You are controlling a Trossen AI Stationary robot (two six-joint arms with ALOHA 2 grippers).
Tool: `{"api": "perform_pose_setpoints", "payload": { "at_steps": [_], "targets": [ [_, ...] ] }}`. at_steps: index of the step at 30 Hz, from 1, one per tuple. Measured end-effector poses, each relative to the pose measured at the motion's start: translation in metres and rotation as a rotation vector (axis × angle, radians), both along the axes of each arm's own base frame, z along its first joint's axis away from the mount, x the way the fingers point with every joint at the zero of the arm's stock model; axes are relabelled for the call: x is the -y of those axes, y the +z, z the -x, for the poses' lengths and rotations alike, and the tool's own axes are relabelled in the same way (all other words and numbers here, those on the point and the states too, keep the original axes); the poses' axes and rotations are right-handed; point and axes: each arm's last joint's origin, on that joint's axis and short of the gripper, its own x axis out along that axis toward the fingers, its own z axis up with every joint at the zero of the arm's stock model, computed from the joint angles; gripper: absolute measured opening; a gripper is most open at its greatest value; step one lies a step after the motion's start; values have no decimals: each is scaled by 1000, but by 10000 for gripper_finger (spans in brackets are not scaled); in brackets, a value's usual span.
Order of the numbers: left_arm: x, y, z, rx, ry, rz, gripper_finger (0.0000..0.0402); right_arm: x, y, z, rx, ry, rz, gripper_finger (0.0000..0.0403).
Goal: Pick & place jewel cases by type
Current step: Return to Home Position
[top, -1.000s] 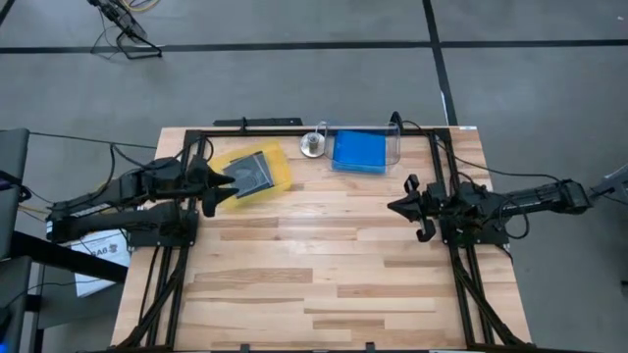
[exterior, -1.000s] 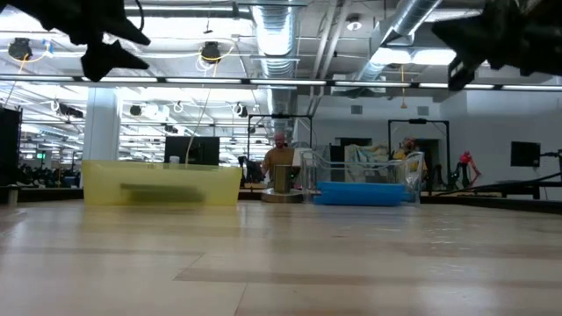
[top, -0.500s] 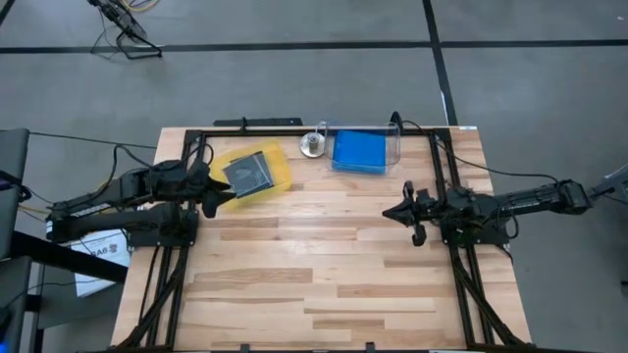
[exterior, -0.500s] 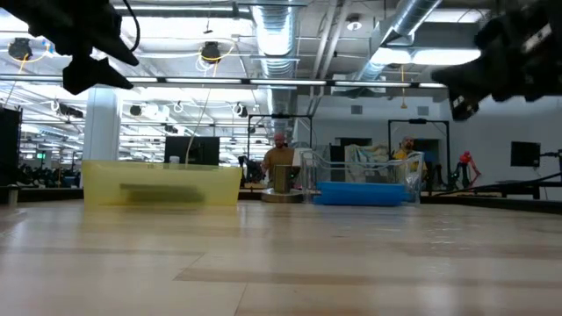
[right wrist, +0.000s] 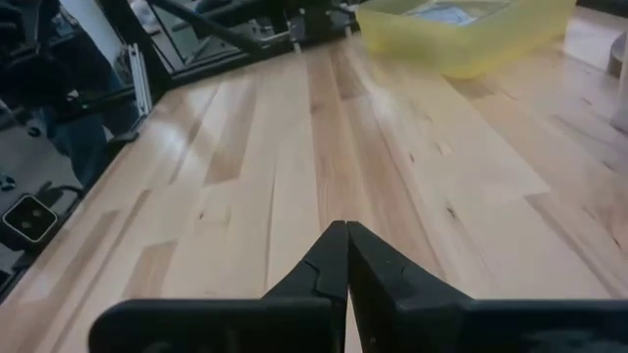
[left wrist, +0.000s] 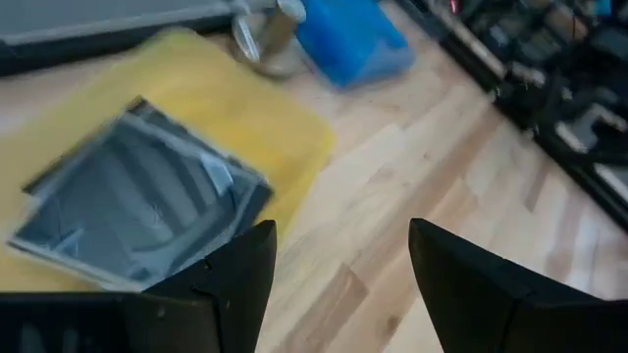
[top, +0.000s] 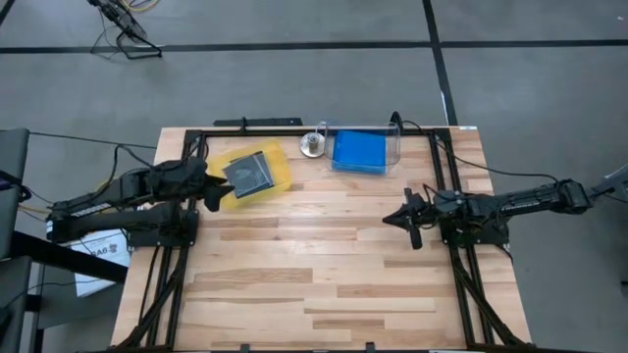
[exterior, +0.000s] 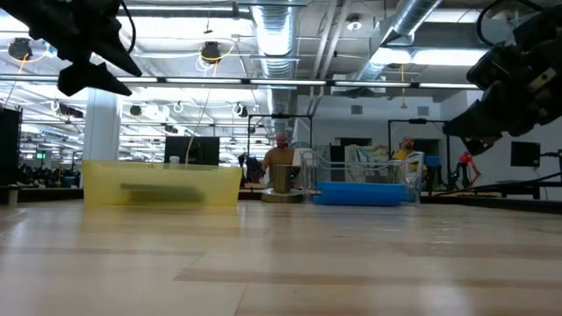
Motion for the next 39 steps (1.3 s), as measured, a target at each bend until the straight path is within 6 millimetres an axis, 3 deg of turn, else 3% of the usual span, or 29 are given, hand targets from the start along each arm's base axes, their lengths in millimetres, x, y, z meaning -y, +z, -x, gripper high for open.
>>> {"api": "perform_pose_setpoints", "payload": {
  "at_steps": [3,7,13,25,29,35,39],
  "targets": [
    [2,-2,2,4,-80,-21,226,0,-1,0,-14,2,0,0],
    [4,-10,-1,214,-207,-169,226,-1,-3,1,-34,47,4,0],
    [6,-44,0,427,-242,-238,226,-2,-4,2,-36,84,22,0],
    [8,-59,8,397,-251,-258,226,-1,-9,4,-96,67,0,0],
    [7,-60,3,475,-249,-321,226,-1,-9,4,-98,64,-10,0],
    [4,-78,-5,604,-215,-362,226,-1,-9,3,-99,57,-29,0],
    [4,-81,-6,578,-215,-360,226,-1,-9,4,-100,54,-38,0]
  ]
}}
